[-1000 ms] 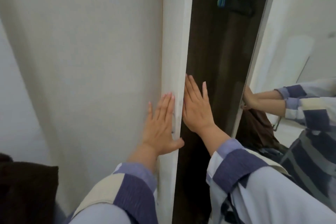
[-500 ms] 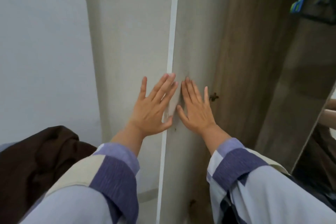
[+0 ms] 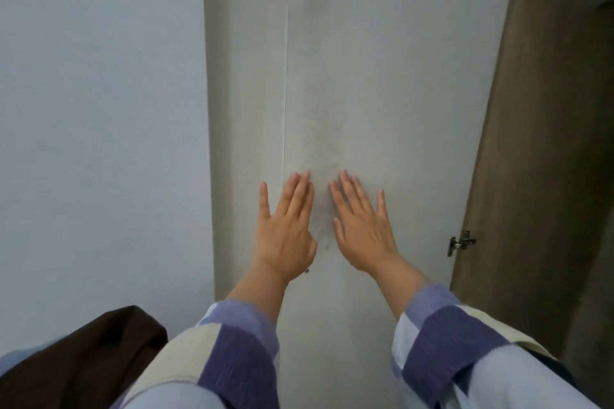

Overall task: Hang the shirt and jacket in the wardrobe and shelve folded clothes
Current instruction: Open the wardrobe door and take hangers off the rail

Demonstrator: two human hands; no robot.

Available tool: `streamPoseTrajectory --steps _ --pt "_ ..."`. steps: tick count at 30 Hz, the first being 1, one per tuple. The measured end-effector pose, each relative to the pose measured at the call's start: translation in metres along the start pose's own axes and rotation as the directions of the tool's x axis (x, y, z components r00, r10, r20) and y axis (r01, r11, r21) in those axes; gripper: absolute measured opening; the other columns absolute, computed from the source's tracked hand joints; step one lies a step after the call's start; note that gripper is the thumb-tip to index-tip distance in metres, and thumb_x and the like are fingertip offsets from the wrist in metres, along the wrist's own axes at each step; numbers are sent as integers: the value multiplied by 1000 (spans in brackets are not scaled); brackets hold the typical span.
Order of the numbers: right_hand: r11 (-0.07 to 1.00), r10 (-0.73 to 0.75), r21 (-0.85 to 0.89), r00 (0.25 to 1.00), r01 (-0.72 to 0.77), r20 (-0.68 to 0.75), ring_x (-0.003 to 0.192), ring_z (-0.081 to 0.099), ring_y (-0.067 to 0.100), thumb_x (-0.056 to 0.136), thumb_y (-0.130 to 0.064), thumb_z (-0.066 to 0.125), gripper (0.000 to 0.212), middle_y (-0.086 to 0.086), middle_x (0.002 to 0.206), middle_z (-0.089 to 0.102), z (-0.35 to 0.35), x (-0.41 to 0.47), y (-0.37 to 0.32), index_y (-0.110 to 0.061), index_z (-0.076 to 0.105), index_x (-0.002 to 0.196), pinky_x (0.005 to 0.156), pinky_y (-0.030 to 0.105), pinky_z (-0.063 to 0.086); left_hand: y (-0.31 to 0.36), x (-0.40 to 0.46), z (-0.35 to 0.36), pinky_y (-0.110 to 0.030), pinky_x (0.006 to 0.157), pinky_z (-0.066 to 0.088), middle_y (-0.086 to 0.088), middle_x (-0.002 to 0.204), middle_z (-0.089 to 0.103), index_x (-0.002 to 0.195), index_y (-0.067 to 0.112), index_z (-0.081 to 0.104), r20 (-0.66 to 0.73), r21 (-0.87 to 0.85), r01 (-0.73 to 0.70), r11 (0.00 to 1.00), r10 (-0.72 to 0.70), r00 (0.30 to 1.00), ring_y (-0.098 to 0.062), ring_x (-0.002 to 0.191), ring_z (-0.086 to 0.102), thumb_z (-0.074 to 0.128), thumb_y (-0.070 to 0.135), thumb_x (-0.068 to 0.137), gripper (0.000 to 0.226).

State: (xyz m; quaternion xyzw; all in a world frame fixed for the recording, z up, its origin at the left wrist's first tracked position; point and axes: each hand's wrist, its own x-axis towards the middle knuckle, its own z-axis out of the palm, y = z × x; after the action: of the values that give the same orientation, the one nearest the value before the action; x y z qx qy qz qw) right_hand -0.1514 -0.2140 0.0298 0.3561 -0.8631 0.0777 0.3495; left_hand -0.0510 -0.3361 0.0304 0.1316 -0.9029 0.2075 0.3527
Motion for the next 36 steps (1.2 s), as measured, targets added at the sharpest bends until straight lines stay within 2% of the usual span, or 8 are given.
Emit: streamPoseTrajectory --steps 2,4,10,17,27,31,33,36 --pt "998 70 4 997 -70 17 148 -6 19 94 -18 35 67 3 161 -8 12 15 7 -15 3 152 116 58 4 0 18 18 -62 107 -16 -6 159 -14 150 9 -5 24 -17 28 999 -28 999 -24 145 -15 38 40 88 81" --pt "990 138 22 989 -139 48 147 -15 17 90 -10 40 76 1 159 -18 22 28 17 -16 -4 152 115 55 -5 -1 35 36 -61 107 -17 -5 157 -20 149 11 -11 27 -44 54 998 -53 998 -25 144 -20 35 40 89 82" --pt "986 155 -78 983 -147 103 145 -23 16 87 -7 35 80 0 156 -28 49 63 32 -17 -10 152 113 54 -13 1 85 84 -62 109 -12 -3 155 -27 150 14 -14 114 -114 57 992 -44 992 -23 144 -21 35 43 88 83" --pt "978 188 -101 979 -180 75 143 -26 17 81 0 37 88 -3 148 -38 67 75 50 -18 -16 149 114 59 -11 14 104 116 -65 111 1 -4 150 -38 147 12 -22 133 -198 107 974 -81 988 -25 141 -29 40 51 80 99" --pt "986 164 -68 976 -155 146 144 -24 15 81 -1 39 90 -5 153 -33 58 74 54 -21 -15 150 115 57 -7 13 103 107 -66 110 -2 -4 152 -35 147 12 -21 173 -195 105 975 -71 982 -25 142 -26 38 54 80 99" --pt "994 108 -38 946 -101 305 146 -18 12 83 1 36 86 -6 157 -26 29 76 60 -23 -9 152 117 53 -4 15 107 83 -58 114 -4 -7 159 -12 151 9 -3 175 -189 125 974 -92 980 -26 147 -8 40 43 85 85" --pt "997 74 -33 926 -66 369 147 -12 10 82 3 35 85 -7 159 -19 6 77 67 -24 -5 152 118 50 -4 17 117 65 -50 117 2 -7 157 12 148 9 17 83 -239 113 964 -96 992 -22 147 5 41 36 87 71" --pt "986 146 -130 935 -110 322 148 -8 12 84 -4 38 78 -5 161 -7 -27 73 91 -29 10 152 119 48 -6 30 144 35 -42 117 11 -3 152 28 141 13 34 -78 -320 11 947 -37 996 -20 145 15 44 31 87 58"
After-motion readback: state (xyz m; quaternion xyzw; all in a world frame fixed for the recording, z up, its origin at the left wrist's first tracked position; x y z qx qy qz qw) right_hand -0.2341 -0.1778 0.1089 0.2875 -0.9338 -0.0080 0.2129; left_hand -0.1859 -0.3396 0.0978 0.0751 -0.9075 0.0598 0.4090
